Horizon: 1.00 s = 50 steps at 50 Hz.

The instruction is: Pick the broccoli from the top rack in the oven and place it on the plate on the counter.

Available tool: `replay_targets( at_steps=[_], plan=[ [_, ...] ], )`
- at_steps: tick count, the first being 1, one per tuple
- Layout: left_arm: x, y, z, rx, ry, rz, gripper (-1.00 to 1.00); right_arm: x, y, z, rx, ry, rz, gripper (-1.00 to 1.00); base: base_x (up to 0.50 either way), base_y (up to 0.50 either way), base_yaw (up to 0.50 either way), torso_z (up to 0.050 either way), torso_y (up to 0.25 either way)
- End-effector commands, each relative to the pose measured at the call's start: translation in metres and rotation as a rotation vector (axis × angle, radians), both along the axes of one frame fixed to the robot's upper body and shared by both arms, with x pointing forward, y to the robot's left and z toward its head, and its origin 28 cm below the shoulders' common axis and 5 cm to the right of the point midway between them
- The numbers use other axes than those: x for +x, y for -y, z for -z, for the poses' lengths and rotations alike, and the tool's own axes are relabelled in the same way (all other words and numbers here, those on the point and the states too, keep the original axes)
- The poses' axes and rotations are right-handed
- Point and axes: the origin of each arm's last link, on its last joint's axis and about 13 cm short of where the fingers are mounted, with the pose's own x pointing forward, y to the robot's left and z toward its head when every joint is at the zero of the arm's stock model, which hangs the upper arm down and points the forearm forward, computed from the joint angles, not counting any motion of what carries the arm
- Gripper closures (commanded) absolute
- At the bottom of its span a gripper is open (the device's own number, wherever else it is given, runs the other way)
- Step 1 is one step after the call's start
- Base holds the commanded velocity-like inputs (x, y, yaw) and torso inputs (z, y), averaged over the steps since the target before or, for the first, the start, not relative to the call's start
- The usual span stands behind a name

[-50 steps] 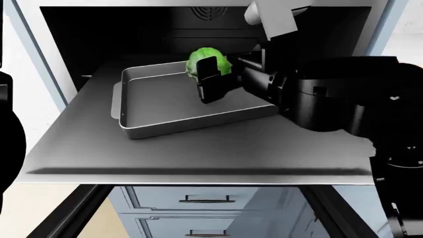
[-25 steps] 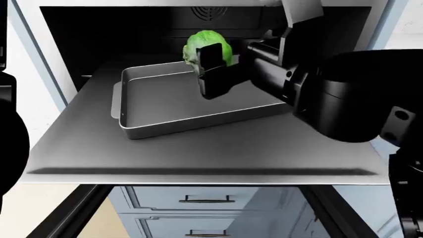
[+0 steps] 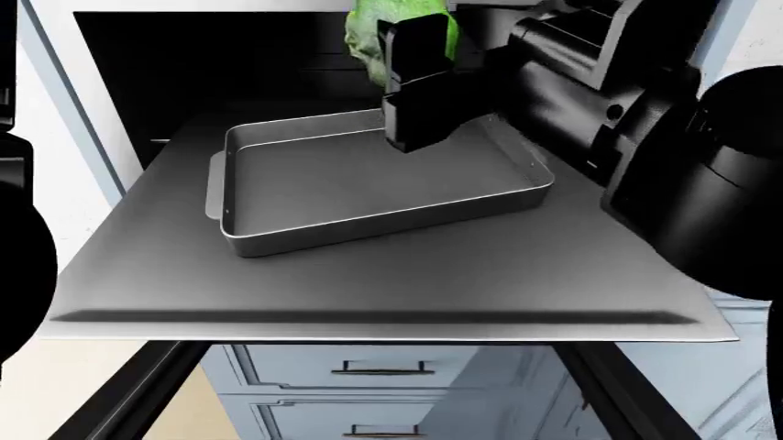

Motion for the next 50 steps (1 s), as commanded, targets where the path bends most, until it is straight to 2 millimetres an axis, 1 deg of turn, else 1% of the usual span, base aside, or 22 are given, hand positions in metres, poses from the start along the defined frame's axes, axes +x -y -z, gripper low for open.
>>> replay_targets(
  at_steps=[1,5,9,16,21,26,36,39,50],
  plan=[
    [0.002,-0.002,0.002,-0.001,0.0,-0.009,-1.0,-0.021,0.001,-0.011,0.023,0.106,0.023,1.0,0.0,0.0,0.0,0.0,0.0],
    [0.002,-0.002,0.001,-0.002,0.003,-0.011,-1.0,-0.029,-0.001,-0.017,0.013,0.141,0.014,1.0,0.0,0.0,0.0,0.0,0.0],
    [0.003,-0.003,0.002,-0.005,0.003,-0.01,-1.0,-0.034,-0.001,-0.018,0.008,0.159,0.015,1.0,0.0,0.0,0.0,0.0,0.0],
    [0.001,-0.004,0.002,-0.002,0.006,-0.015,-1.0,-0.039,0.001,-0.017,0.036,0.177,0.039,1.0,0.0,0.0,0.0,0.0,0.0],
    [0.002,-0.003,0.004,-0.004,-0.001,-0.013,-1.0,-0.038,0.003,-0.018,0.05,0.169,0.056,1.0,0.0,0.0,0.0,0.0,0.0],
    [0.002,-0.004,0.006,-0.01,-0.002,-0.016,-1.0,-0.038,0.0,-0.013,0.052,0.148,0.048,1.0,-0.24,-0.48,0.0,0.0,0.002],
    [0.004,-0.004,0.008,-0.009,-0.003,-0.017,-1.0,-0.036,0.001,-0.01,0.038,0.152,0.045,1.0,-0.2,-0.5,0.0,0.0,0.0],
    [0.003,-0.004,0.008,-0.011,-0.005,-0.022,-1.0,-0.036,0.001,-0.007,0.036,0.143,0.045,1.0,-0.09,-0.5,0.0,0.0,0.0],
    [-0.001,-0.003,0.007,-0.002,-0.006,-0.018,-1.0,-0.038,0.0,-0.008,0.022,0.155,0.035,1.0,-0.03,-0.5,0.0,0.0,0.0]
  ],
)
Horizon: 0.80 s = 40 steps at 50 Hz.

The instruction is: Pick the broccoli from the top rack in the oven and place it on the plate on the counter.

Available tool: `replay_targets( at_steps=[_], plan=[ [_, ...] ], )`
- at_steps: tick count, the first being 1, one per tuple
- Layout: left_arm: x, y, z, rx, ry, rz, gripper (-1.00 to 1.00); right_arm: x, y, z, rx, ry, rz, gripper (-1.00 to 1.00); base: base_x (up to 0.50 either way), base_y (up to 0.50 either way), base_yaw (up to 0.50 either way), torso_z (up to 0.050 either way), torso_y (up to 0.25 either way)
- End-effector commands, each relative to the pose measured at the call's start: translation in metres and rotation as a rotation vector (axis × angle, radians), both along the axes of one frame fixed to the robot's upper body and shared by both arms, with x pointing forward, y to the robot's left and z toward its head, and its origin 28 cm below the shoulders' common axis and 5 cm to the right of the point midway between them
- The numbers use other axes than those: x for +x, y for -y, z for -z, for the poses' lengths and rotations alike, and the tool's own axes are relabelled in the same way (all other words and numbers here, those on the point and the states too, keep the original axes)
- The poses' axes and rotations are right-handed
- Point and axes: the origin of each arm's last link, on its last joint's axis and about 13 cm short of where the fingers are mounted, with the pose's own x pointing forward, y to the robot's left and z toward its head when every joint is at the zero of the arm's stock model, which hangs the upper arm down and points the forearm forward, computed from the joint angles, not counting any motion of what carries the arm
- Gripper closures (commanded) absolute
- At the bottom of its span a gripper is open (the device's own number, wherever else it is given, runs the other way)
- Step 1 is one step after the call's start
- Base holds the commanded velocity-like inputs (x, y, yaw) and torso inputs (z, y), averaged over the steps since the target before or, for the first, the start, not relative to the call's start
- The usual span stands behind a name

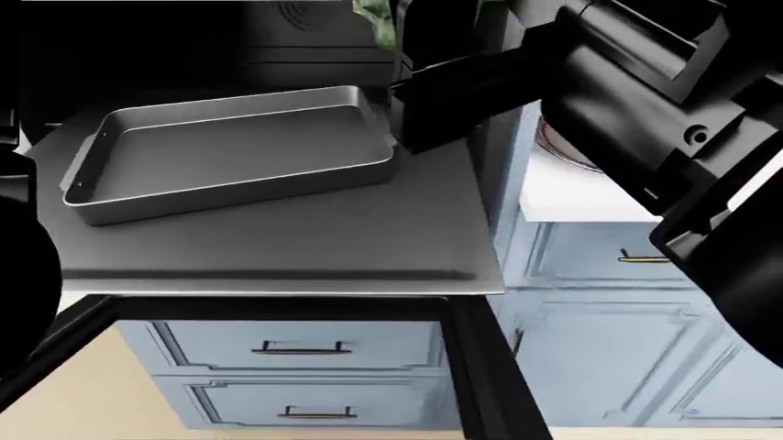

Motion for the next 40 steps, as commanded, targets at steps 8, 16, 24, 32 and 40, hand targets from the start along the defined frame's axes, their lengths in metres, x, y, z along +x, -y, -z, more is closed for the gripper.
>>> replay_targets(
  at_steps=[8,16,24,32,40],
  plan=[
    [-0.004,0.002,-0.0003,0.004,-0.002,0.004,-1.0,-0.0022,-0.0008,0.0032,-0.016,0.021,-0.006,1.0,0.0,-0.5,0.0,0.0,0.0],
    [-0.0088,-0.0024,-0.0032,-0.005,0.009,-0.005,-1.0,-0.0027,-0.0043,-0.0003,-0.029,0.029,-0.018,1.0,0.0,-0.5,0.0,0.0,0.0],
    [-0.0077,-0.0001,-0.0011,-0.006,0.003,-0.003,-1.0,-0.0005,-0.0044,0.0019,-0.029,0.023,-0.021,1.0,0.0,-0.5,0.0,0.0,0.0],
    [-0.008,-0.0003,-0.0028,-0.002,0.006,-0.012,-1.0,0.001,-0.0021,0.0041,-0.029,0.018,-0.021,1.0,0.0,-0.5,0.0,0.0,0.0],
    [-0.0056,-0.0009,0.0019,-0.009,-0.003,-0.005,-1.0,0.0025,-0.0035,0.0063,-0.033,0.013,-0.014,1.0,0.0,-0.5,0.0,0.0,0.0]
  ],
)
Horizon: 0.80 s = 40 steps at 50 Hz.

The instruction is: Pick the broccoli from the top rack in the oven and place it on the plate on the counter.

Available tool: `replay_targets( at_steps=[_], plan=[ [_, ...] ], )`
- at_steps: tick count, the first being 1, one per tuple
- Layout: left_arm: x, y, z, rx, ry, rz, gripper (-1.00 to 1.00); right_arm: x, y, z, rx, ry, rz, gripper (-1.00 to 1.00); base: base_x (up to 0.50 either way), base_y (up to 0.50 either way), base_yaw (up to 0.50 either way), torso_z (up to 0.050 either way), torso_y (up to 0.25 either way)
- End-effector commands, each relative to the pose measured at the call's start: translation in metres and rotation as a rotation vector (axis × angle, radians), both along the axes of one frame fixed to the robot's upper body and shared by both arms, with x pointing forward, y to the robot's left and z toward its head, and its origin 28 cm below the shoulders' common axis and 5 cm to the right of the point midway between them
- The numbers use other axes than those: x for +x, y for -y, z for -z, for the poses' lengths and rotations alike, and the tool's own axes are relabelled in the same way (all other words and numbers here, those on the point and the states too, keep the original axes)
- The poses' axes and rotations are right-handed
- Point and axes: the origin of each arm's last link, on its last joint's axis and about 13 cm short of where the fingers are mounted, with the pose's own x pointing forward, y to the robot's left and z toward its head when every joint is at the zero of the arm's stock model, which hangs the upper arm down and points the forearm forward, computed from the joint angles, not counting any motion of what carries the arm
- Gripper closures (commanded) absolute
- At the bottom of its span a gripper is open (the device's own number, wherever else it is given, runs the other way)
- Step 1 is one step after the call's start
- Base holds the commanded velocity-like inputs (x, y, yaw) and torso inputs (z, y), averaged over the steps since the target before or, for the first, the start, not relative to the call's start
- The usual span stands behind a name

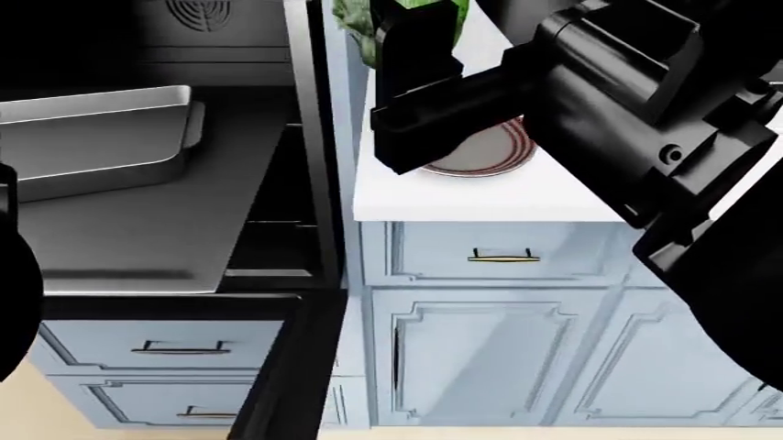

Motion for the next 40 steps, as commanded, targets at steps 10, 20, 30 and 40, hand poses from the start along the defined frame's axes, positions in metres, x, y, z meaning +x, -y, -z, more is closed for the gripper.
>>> replay_targets(
  at_steps=[10,20,30,40],
  plan=[
    [0.0,-0.0004,0.0023,-0.008,-0.003,0.001,-1.0,0.0031,0.0003,0.0015,-0.01,0.014,0.008,1.0,0.0,-0.5,0.0,0.0,0.001],
    [-0.0007,0.0016,0.0005,0.0,-0.003,0.002,-1.0,0.0027,0.0017,0.0031,-0.01,0.011,0.003,1.0,0.0,-0.5,0.0,0.0,0.0],
    [-0.0013,0.0017,0.0019,-0.002,-0.004,0.006,-1.0,0.001,0.0006,0.0033,-0.007,0.014,0.004,1.0,0.0,-0.5,0.0,0.0,0.001],
    [0.0,0.0016,0.0025,0.0,-0.006,0.005,-1.0,0.0018,-0.0006,0.0049,-0.006,0.009,-0.006,1.0,0.0,-0.5,0.0,0.0,0.0]
  ],
)
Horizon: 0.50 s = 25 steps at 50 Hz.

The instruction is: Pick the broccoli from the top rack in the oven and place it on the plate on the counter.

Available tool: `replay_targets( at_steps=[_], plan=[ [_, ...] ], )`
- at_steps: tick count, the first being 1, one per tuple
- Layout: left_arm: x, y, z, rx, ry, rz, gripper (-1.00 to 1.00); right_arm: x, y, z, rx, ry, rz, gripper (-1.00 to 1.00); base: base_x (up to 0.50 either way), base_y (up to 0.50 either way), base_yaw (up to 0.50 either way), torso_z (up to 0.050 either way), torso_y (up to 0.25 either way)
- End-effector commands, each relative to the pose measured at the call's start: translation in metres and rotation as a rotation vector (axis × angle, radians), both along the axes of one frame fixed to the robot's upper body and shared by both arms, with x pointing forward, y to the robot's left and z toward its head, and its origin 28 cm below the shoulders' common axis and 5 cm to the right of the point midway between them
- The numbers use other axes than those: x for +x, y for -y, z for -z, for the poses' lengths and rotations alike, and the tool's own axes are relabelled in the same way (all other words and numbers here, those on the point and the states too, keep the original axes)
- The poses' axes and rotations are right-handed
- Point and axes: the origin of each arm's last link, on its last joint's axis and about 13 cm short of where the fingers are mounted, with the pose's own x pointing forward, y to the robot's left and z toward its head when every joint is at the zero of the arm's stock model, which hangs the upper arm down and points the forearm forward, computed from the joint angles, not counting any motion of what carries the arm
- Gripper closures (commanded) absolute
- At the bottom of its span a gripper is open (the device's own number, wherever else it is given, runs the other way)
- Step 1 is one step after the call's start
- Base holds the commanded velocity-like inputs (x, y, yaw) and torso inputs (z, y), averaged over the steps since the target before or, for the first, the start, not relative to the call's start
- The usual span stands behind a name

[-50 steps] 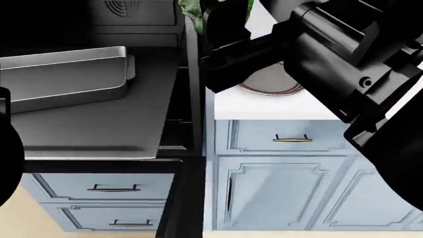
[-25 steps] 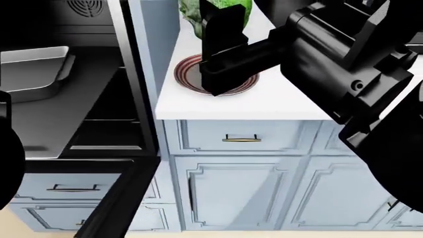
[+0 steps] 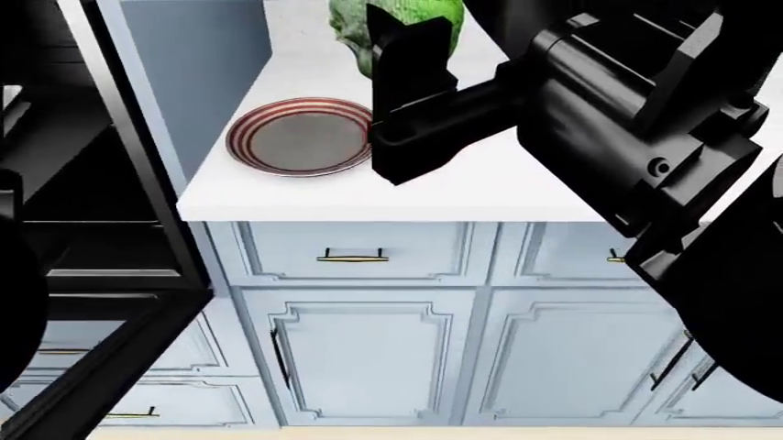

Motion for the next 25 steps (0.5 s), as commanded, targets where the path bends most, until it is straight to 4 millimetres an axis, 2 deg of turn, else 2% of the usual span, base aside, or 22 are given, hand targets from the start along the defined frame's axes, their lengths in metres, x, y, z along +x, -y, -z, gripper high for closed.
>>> replay_targets(
  at_steps=[1,13,19,25],
  plan=[
    [0.0009,0.0004,0.0008,0.002,0.0,0.0,-1.0,0.0008,0.0,0.0005,-0.006,0.018,-0.002,1.0,0.0,-0.5,0.0,0.0,0.0],
    [0.0016,0.0007,0.0022,0.003,-0.004,0.002,-1.0,0.0001,-0.0006,0.0005,0.009,0.019,-0.019,1.0,0.0,-0.5,0.0,0.0,0.0],
    [0.0015,0.0009,0.0033,0.005,-0.005,0.001,-1.0,0.0017,0.0004,-0.0018,0.048,0.034,-0.014,1.0,0.0,0.0,0.0,0.0,0.002],
    [0.0014,0.002,0.003,0.005,-0.006,0.009,-1.0,0.0035,0.0005,0.0026,0.011,0.044,0.014,1.0,0.09,0.0,0.46,0.0,0.0]
  ],
)
